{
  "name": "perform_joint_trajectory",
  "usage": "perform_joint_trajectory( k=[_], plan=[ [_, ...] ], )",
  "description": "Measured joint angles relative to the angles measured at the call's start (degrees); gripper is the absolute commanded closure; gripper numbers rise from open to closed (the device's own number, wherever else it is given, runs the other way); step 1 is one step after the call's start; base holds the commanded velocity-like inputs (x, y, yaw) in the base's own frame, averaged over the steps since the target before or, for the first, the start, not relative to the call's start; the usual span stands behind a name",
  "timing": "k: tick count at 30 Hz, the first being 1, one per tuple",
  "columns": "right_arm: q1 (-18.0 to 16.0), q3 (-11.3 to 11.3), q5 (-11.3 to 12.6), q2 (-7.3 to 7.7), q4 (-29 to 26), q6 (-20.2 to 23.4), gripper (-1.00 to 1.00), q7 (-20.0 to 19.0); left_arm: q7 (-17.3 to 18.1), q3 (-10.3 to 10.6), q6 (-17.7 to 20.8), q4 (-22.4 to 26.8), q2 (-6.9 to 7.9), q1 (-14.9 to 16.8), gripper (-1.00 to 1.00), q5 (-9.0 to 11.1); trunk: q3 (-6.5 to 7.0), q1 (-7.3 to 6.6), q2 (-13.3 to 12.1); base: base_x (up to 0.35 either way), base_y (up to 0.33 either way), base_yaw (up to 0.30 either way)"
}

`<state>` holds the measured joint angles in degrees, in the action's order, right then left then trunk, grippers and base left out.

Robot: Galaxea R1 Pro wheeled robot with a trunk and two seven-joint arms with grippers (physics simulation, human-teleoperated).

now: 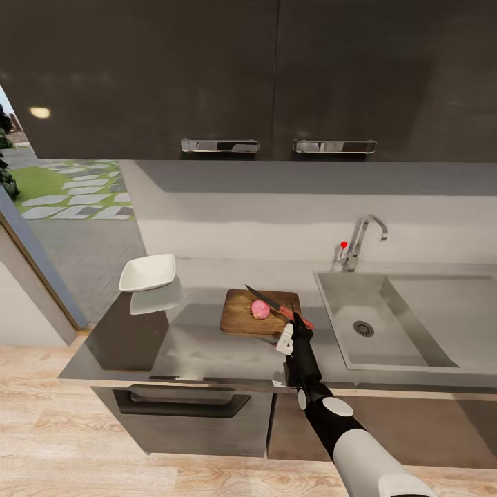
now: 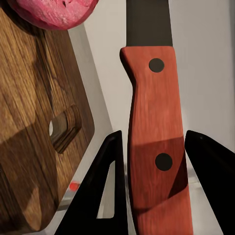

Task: In the kitchen, take the Vidalia onion out of the sink, dice it on the chopping board with the paring knife, put the diced onion into the bowl on the countertop, then place both the paring knife and the chopping board into the sink.

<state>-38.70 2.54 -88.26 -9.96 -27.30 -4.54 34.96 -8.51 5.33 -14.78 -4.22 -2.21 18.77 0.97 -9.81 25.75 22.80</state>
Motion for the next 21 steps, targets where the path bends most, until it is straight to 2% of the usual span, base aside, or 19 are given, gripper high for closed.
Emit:
perform_joint_trajectory(
  k=[21],
  plan=[
    [0.0,0.0,-0.06,0.0,1.08,0.04,1.0,-0.09,0.0,0.0,0.05,0.0,-0.02,0.01,-1.0,0.0,0.0,0.0,0.0,0.0,0.0,0.0]
  ],
)
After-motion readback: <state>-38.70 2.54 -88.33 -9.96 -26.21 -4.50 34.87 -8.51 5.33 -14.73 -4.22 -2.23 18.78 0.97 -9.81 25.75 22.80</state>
